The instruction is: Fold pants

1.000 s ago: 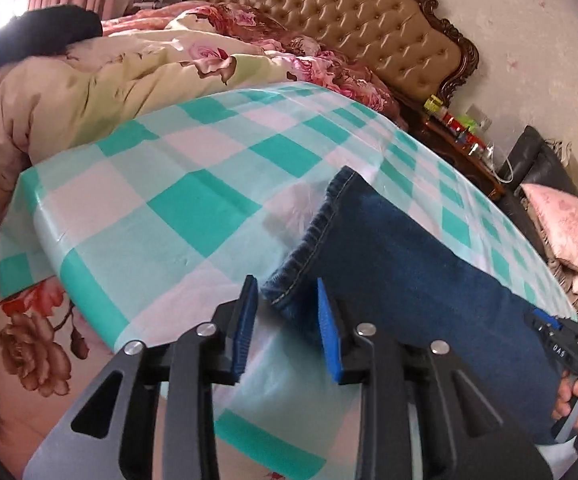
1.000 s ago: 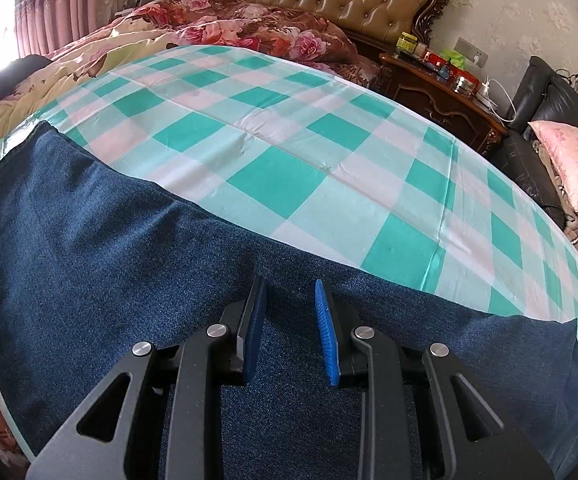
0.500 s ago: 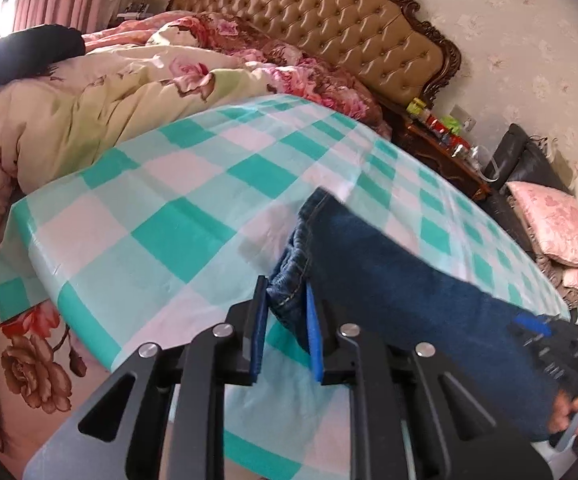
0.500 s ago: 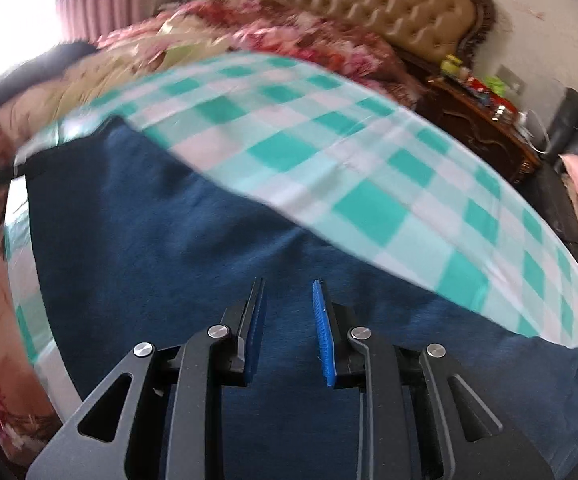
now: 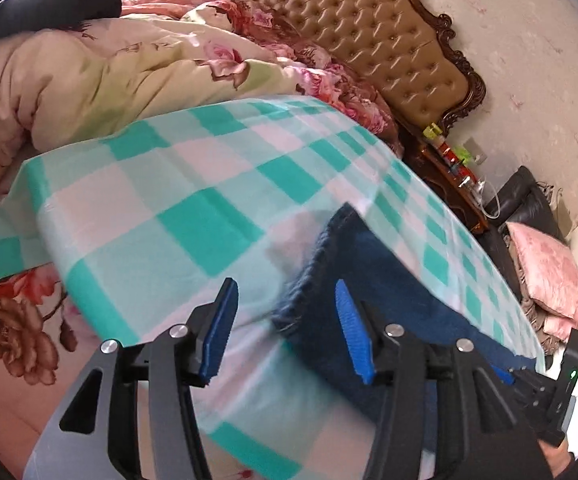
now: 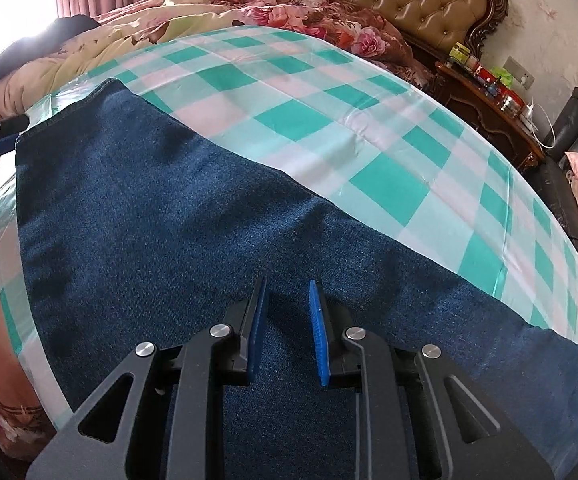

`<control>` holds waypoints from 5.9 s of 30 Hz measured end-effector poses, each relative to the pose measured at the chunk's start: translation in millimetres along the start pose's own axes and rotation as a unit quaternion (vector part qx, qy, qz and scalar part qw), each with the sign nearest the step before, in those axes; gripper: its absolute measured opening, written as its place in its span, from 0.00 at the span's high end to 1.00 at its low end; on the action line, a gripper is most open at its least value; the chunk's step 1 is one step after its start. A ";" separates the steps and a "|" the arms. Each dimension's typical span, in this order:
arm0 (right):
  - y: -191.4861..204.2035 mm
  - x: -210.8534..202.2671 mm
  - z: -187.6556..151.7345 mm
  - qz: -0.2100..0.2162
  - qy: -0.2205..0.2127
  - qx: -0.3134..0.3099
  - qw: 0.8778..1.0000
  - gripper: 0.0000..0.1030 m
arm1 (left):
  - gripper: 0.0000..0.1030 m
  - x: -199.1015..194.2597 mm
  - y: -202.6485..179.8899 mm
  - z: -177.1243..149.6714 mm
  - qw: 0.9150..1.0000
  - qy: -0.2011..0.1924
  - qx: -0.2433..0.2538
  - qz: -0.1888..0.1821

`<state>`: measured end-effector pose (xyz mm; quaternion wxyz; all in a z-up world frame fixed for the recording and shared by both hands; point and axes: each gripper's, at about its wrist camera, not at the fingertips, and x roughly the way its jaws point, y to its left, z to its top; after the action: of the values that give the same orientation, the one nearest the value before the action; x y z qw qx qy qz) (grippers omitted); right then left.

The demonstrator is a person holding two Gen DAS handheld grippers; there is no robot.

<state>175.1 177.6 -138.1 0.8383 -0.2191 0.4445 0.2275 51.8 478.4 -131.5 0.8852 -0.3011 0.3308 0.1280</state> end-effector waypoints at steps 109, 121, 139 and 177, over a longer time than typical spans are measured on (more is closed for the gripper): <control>-188.4 -44.4 -136.9 0.348 0.125 0.465 0.804 0.42 | 0.85 -4.8 -331.7 -224.3 0.841 0.044 0.528 -0.109; -172.7 -22.3 -107.8 0.353 0.128 0.479 0.793 0.41 | 0.86 -37.6 -337.0 -216.5 0.845 0.018 0.524 -0.108; -245.0 -34.9 -139.9 0.262 0.073 0.426 0.863 0.76 | 0.86 -10.4 -403.5 -309.8 0.831 0.002 0.546 -0.104; -317.0 -60.1 -191.3 0.228 0.041 0.435 0.870 0.88 | 0.86 -17.6 -484.5 -380.2 0.785 0.007 0.606 -0.127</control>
<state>204.2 -196.3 -132.3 0.7547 0.2655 0.5701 0.1869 51.5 -137.7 -130.6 0.8914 0.2570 0.3053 -0.2147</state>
